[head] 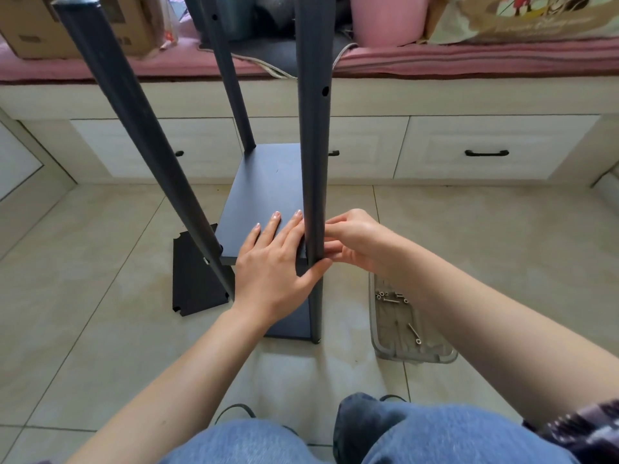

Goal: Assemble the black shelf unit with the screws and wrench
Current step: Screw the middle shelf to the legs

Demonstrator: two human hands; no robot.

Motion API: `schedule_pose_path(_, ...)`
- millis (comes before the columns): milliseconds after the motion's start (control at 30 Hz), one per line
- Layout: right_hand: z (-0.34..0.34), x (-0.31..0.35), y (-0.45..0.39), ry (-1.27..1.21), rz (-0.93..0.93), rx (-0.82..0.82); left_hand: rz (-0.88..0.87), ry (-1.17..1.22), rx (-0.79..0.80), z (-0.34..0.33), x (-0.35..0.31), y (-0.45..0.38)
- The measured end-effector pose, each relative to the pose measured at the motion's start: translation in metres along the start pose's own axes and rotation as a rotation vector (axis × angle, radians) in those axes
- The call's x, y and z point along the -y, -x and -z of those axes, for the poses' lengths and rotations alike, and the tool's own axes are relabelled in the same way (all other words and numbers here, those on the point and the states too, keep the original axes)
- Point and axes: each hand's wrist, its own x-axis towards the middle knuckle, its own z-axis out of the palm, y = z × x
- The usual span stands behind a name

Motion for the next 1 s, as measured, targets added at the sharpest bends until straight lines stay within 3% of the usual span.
schedule_pose_path(367,0.028,-0.022,0.001,-0.139,0.042,0.140,-0.014,-0.027,0.024,0.000,0.002,0.002)
schedule_pose_path(433,0.051,-0.040,0.002,-0.080,0.026,0.085,-0.014,-0.038,0.029,-0.001,0.002,0.001)
schedule_pose_path(567,0.101,-0.096,0.001,0.284,-0.095,-0.137,-0.020,-0.048,-0.014,-0.003,0.000,0.002)
schedule_pose_path(667,0.128,-0.138,-0.006,0.477,-0.177,-0.201,-0.023,-0.041,-0.048,-0.004,0.000,0.004)
schedule_pose_path(767,0.136,-0.169,-0.018,0.725,-0.195,-0.190,-0.011,-0.083,-0.055,-0.004,-0.001,0.004)
schedule_pose_path(1000,0.137,-0.221,-0.037,1.563,-0.215,-0.024,-0.024,-0.089,-0.066,-0.006,-0.001,0.003)
